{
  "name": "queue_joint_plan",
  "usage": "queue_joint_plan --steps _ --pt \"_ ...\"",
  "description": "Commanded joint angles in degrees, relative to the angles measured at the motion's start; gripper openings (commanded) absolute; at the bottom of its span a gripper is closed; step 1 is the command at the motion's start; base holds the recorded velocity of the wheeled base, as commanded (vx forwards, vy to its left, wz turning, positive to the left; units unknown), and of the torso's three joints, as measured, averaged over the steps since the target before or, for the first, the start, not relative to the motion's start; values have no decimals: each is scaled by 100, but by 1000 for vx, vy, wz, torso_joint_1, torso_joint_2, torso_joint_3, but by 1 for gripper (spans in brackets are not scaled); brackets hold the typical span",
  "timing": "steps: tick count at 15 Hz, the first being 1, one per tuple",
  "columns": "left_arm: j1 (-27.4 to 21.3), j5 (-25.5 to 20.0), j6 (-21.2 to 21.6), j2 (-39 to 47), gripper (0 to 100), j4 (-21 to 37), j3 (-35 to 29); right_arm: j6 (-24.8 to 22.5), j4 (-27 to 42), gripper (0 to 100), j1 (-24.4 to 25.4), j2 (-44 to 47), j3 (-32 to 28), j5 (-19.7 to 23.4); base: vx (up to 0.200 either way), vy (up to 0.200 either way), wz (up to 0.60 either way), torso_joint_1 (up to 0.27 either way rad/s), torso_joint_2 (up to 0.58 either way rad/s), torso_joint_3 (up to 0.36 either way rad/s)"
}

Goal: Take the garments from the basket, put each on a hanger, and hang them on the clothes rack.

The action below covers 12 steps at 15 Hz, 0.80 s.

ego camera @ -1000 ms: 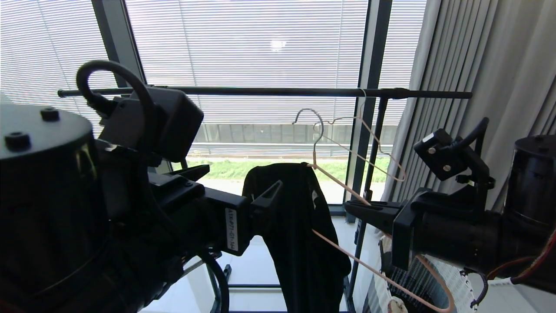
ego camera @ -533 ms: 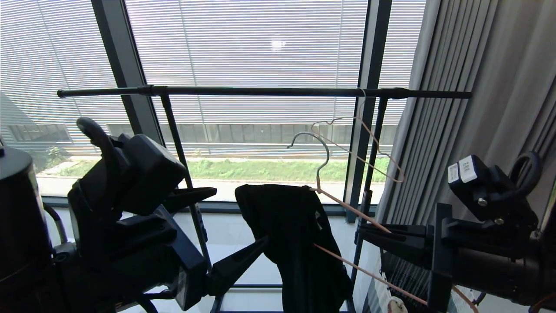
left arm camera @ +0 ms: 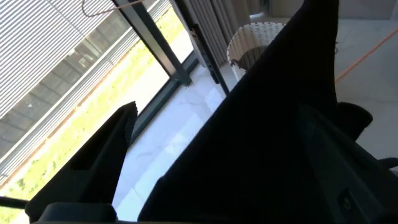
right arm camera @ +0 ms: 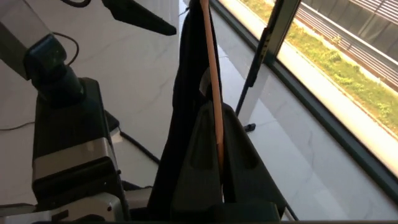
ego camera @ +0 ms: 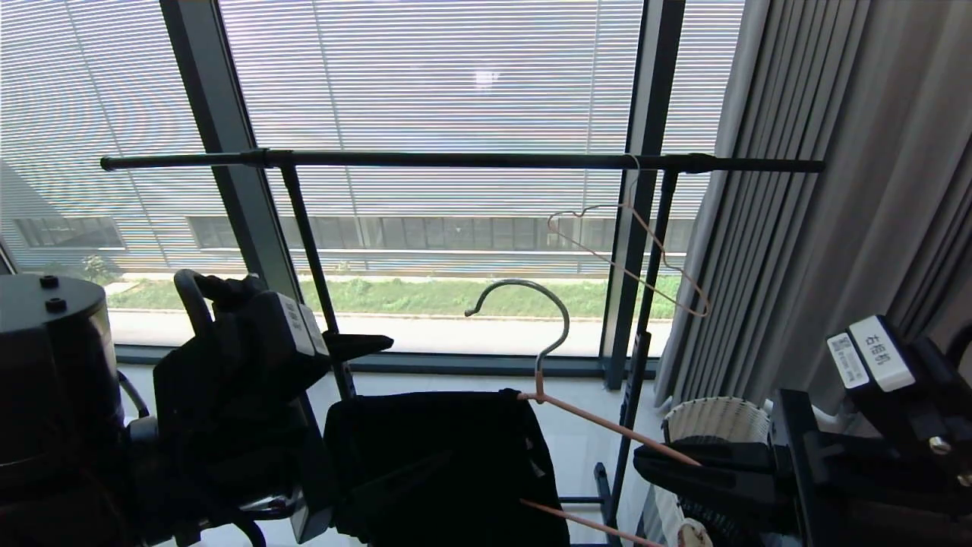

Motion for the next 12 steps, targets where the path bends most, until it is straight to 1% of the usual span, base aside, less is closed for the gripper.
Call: queue_joint_plan --steps 1,2,3,5,7,8,12 --pt "23 -217 60 198 100 -30 100 3 1 0 200 -69 71 -4 0 0 0 0 0 0" --pt "23 -428 245 198 100 -30 241 3 1 0 217 -87 71 5 0 0 0 0 0 0" --pt "41 -516 324 207 100 -30 302 -5 10 0 235 -131 71 14 0 0 0 0 0 0" --pt "50 -595 333 277 100 -30 311 3 10 0 428 -210 98 5 0 0 0 0 0 0" --pt "41 -665 438 303 100 -30 373 -5 10 0 569 -228 98 5 0 0 0 0 0 0" --pt "50 -744 500 330 0 -30 434 -5 10 0 683 -228 89 -4 0 0 0 0 0 0" --pt "32 -762 509 391 0 -30 469 -5 10 0 753 -228 98 -21 0 0 0 0 0 0"
